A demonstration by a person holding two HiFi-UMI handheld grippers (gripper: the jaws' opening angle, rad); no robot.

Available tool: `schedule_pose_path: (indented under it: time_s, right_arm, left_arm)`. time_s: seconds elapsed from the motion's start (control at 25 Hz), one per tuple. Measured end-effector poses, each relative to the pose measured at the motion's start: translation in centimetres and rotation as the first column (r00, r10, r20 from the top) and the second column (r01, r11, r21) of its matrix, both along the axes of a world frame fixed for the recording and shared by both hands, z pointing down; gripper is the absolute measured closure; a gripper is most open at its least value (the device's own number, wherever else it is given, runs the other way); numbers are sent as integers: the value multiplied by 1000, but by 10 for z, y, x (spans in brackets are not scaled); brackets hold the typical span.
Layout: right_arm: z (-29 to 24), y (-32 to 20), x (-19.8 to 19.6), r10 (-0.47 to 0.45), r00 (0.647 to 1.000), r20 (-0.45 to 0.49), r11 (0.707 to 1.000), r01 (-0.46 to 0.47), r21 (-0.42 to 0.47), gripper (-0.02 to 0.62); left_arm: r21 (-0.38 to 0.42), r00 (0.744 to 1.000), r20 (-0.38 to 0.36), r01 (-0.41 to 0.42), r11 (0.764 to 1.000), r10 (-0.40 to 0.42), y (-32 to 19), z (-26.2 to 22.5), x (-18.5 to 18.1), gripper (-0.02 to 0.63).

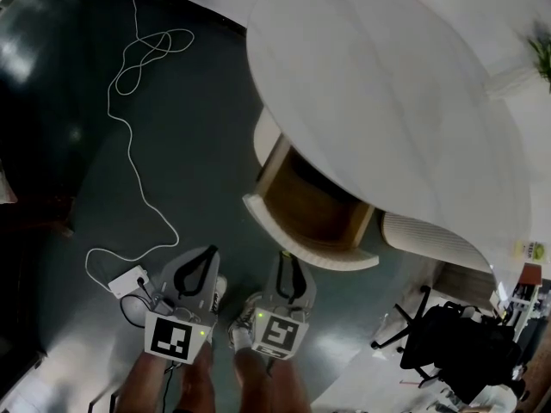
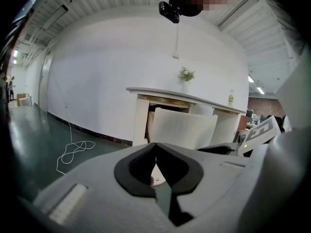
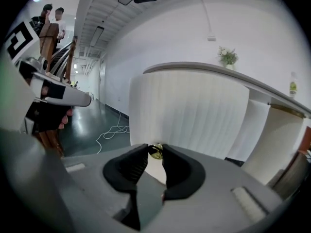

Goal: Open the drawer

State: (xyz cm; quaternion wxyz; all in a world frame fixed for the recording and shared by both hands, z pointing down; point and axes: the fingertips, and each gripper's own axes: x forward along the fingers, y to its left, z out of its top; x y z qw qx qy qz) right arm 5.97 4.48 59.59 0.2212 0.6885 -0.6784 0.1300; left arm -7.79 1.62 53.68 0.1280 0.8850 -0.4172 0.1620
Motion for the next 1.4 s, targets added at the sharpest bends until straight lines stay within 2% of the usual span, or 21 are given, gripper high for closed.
schedule_pose_path:
  time_s: [0.68, 1.04, 1.4]
  right_arm:
    - [1, 38, -21, 7, 1000, -1, 1000, -7, -11, 494]
    - [4, 53, -28, 1, 1000, 6, 999, -1, -50, 494]
    - [6, 53, -29, -5, 1000, -22, 999, 4, -53, 492]
  left_arm:
    - [-69, 1000, 11, -20, 997, 21, 15, 16, 1, 595]
    - [-89, 1000, 7, -17, 996, 18, 20, 15, 1, 595]
    - [-67, 1000, 16, -2, 998, 3, 17, 10, -5, 595]
